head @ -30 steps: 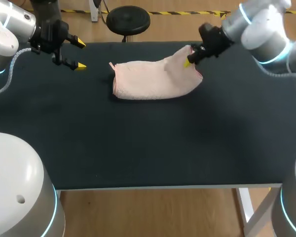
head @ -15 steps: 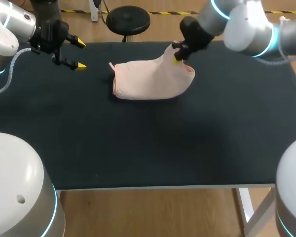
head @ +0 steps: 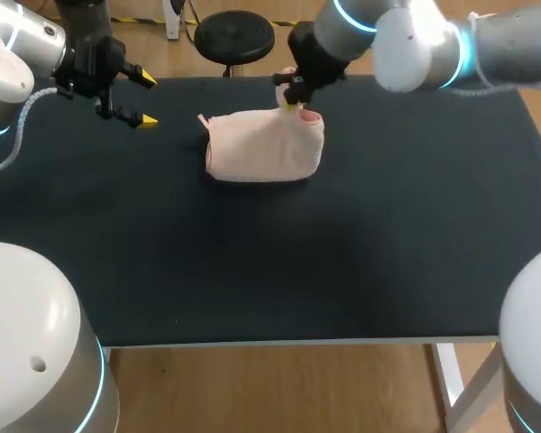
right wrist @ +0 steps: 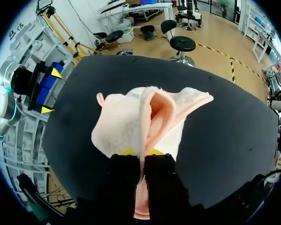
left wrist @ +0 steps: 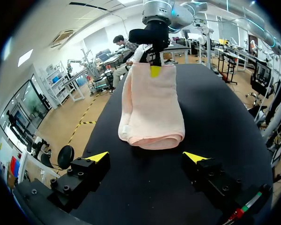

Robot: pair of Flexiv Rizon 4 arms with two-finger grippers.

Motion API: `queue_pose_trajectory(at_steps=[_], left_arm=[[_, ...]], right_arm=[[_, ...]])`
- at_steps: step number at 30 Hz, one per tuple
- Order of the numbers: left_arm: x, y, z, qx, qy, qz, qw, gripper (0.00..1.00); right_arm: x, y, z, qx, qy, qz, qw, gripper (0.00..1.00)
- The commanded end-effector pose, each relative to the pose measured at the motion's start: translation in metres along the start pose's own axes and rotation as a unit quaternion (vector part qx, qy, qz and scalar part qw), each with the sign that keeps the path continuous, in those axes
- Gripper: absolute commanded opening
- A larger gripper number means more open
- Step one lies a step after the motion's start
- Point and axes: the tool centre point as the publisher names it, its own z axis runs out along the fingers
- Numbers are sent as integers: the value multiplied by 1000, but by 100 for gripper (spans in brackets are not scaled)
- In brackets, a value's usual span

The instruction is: Fold the towel

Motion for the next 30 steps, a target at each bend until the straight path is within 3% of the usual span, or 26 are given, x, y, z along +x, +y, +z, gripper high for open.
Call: queue_pose_trajectory(at_steps=[1,8,17,30], left_arm=[[1,1,0,2,-1,1,1000,100],[1,1,0,2,-1,1,1000,100],[1,1,0,2,-1,1,1000,100],[1,1,0,2,-1,1,1000,100]], right_arm=[[12,4,13,2,-3,-5,1000,0],[26,10,35,12,-7,-9,1000,0],[48,19,44,7,-4,-22,1000,0],[61,20,65,17,6,-25,1000,0]])
